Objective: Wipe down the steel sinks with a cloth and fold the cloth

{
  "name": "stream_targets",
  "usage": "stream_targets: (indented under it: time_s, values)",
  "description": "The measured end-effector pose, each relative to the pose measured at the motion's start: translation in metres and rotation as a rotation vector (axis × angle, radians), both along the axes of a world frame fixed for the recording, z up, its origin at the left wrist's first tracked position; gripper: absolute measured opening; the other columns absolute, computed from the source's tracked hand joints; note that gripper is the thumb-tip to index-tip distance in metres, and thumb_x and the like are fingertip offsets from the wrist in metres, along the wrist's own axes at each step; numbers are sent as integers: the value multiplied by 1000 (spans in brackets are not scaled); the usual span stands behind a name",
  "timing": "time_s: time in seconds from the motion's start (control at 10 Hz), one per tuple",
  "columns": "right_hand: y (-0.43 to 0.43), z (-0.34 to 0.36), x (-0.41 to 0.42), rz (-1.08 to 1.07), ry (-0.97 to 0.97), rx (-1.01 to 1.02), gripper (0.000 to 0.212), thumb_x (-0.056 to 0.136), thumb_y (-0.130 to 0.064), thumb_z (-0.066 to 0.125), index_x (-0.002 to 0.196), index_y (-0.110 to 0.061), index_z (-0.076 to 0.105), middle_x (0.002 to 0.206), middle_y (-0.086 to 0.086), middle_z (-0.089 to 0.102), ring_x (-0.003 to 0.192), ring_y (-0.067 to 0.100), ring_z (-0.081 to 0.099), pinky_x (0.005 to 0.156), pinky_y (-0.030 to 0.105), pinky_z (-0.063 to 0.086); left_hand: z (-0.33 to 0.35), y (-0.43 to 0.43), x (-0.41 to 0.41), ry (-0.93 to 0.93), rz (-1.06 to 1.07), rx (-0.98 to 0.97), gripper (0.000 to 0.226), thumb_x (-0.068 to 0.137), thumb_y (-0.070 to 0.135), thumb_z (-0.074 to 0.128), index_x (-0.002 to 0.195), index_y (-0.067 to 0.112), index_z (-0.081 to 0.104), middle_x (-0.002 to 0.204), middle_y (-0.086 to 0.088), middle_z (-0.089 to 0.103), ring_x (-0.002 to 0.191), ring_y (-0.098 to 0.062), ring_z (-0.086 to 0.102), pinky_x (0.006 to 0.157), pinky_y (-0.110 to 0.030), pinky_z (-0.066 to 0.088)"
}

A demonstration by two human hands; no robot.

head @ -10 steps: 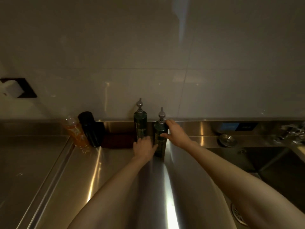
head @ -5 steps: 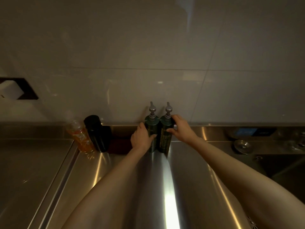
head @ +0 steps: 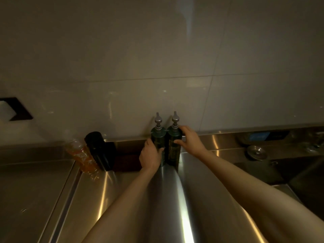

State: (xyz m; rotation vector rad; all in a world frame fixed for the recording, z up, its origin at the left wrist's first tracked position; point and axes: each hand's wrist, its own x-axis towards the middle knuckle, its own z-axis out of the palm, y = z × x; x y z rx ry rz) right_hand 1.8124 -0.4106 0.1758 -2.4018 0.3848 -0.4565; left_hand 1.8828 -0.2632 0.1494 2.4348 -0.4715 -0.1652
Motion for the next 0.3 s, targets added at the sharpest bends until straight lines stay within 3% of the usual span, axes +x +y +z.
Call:
stream_targets:
  time_s: [0.2,0.3]
  values:
    - [3,4,-17,15,130,-65,96,78,-31,75,150,-10,14,154,12,26,140,27,27,114,38,25,1,3,-22,-59,55,-107,84,88,26,63,150,7,9,154,-14,16,136,-32,29,106,-41,32]
    - [-3,17,-43,-25,216,-322,88,87,-38,63,151,-17,7,159,4,12,146,24,10,117,46,18,12,2,-45,-249,0,-99,86,86,22,64,150,9,9,155,-14,9,140,-31,19,112,-41,24]
